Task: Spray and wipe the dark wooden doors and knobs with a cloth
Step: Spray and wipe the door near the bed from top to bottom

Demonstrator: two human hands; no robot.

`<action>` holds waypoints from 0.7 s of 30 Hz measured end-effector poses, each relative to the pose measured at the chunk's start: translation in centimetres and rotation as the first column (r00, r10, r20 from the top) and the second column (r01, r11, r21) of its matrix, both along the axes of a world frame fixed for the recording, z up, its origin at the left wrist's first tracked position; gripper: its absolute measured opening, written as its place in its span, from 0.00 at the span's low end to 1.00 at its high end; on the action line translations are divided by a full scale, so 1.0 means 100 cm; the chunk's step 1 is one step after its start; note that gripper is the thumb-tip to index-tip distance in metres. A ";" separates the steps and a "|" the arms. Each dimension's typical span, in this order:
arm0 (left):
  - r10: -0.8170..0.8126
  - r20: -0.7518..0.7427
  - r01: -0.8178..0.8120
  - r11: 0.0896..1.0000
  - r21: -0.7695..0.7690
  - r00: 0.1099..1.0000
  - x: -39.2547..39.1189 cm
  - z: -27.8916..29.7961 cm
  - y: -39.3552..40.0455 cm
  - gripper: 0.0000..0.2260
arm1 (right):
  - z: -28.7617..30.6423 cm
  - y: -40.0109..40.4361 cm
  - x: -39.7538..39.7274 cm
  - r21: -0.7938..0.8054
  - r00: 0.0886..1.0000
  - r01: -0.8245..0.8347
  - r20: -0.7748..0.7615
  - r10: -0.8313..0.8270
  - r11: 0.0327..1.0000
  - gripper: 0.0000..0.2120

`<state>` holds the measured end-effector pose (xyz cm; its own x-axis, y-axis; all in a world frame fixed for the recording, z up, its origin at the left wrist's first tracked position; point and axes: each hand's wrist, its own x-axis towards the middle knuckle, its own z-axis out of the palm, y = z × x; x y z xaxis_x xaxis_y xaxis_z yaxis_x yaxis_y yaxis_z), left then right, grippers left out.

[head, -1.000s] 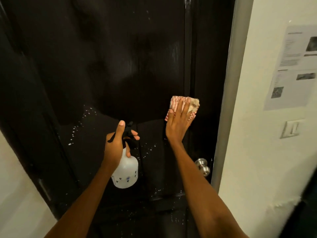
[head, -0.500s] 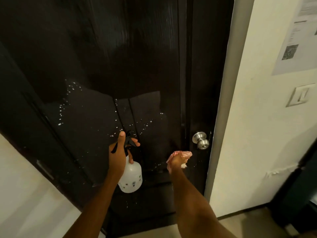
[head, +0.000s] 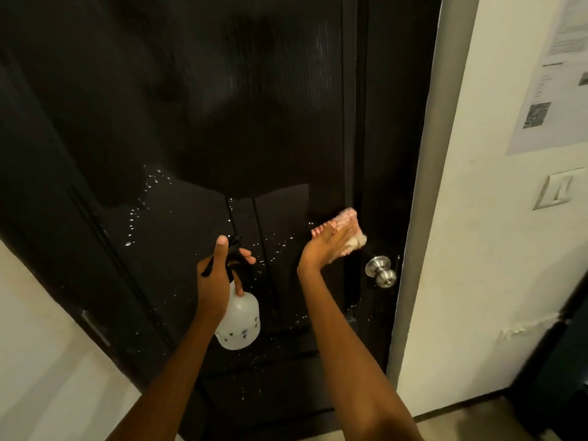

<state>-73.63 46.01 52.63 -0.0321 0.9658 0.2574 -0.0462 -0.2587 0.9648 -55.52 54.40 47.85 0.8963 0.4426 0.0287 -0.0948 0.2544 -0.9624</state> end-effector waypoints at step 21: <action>0.056 0.050 -0.059 0.996 0.060 0.997 0.010 0.030 0.028 0.32 | 0.045 0.016 0.020 -0.109 0.463 -0.022 0.880 0.106 0.994 0.26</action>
<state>-72.66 48.77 55.67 -0.1008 0.9444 0.3128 -0.0755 -0.3208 0.9441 -53.47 56.01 52.33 0.3801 0.5361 0.7537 0.8033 0.2125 -0.5563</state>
